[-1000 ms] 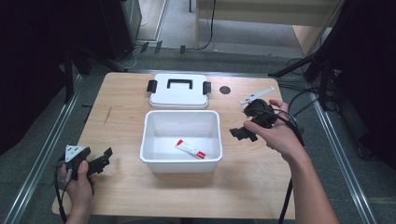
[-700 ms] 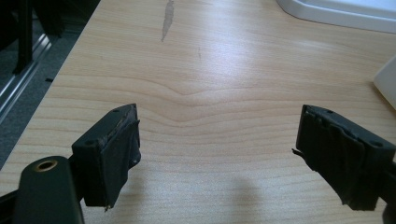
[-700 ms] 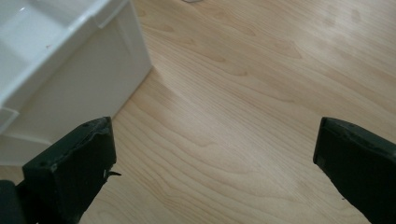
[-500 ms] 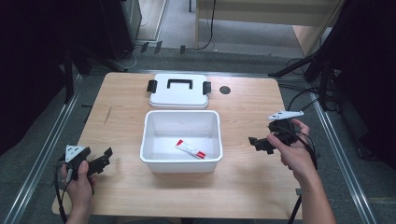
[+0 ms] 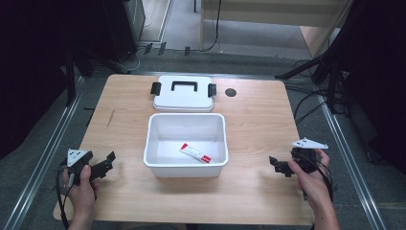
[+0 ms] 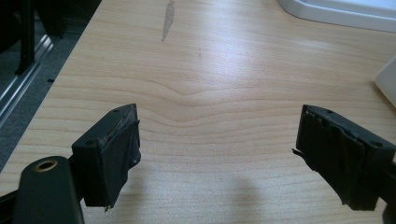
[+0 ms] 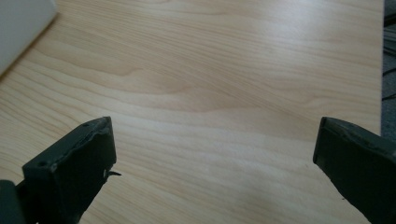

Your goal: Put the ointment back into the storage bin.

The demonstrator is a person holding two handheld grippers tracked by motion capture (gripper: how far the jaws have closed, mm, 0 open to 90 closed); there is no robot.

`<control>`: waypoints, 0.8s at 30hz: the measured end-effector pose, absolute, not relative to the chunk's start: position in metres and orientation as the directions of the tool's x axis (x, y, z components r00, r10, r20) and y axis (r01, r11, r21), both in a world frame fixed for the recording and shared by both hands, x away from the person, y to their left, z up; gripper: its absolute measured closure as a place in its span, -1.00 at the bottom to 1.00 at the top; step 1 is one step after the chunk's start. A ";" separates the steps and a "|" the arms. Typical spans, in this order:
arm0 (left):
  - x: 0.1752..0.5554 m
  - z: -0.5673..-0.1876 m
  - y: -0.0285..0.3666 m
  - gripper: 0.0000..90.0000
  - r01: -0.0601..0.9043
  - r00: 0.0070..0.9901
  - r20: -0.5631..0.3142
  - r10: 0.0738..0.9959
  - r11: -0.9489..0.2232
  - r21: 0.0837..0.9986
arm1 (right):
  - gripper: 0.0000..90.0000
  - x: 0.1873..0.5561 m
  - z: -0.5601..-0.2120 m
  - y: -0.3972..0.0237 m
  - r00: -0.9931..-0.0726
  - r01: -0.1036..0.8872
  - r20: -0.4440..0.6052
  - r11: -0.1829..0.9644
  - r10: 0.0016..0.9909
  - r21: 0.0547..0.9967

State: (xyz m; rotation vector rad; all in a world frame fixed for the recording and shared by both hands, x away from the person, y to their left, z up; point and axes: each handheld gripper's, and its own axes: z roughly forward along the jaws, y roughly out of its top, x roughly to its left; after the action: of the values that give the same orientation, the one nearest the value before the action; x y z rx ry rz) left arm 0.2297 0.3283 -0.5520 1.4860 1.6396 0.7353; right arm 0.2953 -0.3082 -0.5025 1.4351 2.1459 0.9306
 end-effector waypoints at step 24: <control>0.229 -0.552 0.328 -0.68 0.521 -0.003 -0.173 0.985 0.149 0.840 | -1.00 0.233 -0.547 -0.364 -0.262 0.558 0.089 0.076 0.961 0.826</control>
State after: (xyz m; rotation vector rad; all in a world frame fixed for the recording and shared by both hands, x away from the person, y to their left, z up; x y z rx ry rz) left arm 0.2292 0.3279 -0.5522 1.4773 1.6340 0.7380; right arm 0.2330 -0.3641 -0.5471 1.4998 1.8704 1.0783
